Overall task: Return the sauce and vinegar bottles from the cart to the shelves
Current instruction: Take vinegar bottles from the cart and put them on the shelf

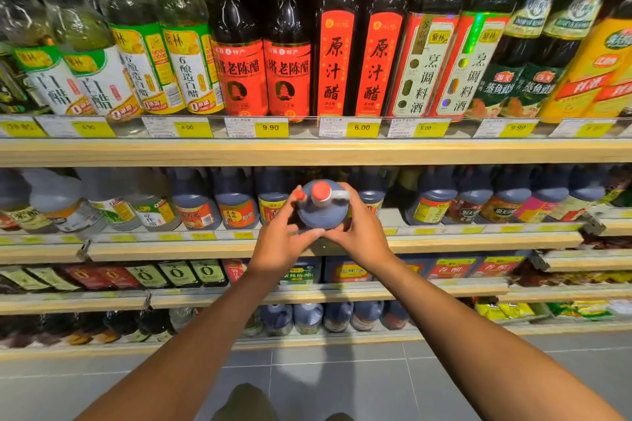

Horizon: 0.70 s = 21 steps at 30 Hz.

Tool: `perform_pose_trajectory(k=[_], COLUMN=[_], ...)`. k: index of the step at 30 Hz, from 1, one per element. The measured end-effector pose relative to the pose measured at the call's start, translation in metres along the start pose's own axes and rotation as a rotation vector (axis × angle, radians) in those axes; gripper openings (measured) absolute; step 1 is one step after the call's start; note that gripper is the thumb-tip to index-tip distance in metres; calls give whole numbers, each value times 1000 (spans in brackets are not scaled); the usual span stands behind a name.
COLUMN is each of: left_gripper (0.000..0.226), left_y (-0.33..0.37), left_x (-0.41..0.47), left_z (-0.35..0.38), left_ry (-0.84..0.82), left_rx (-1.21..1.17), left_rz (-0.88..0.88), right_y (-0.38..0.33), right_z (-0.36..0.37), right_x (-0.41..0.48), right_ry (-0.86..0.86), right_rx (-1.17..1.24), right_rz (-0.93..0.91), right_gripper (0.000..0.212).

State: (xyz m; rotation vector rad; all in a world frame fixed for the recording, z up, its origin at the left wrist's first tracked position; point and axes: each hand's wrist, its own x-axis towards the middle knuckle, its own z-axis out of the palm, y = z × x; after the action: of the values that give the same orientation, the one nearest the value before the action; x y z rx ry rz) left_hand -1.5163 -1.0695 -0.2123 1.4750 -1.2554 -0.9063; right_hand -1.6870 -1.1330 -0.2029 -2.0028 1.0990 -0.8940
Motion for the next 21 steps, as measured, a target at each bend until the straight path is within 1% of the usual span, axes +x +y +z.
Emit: perform_pose_trajectory(k=[1,3,5,8,10,13,15,17,21], left_gripper=[85,72,63,62,63,68,70,68,63], left_y=[-3,-9,-14,-16,-17,-26,-33,-35,-38], left_x=[6,17,29,41,46,51,55,61,72], left_z=[2,2,2,3,4,4,3,3,3], left_ry=[24,51,32,11,-12,-14,0,11,-26], left_rx=[-45,-115,-124,-128,-96,-71,-99,-95,-28], left_rz=[-36,-113,-135,-176,-203,-232,-266,-283,-304], right_y=[6,16,21,30,34,35,37,37,36], right_z=[6,16,23,30,34,39,42,45,45], right_x=[6,15,25,37,44,51,56,61,70], right_ry=[23,62,95,117,115,73,46,46,12], right_rx=[-2,1,-10,-11,-40,-107,-93,-80,-119], right_rz=[10,35,78,178,237,272,316,360,434], right_gripper=[80,72,66,67,64,62,63,64,54])
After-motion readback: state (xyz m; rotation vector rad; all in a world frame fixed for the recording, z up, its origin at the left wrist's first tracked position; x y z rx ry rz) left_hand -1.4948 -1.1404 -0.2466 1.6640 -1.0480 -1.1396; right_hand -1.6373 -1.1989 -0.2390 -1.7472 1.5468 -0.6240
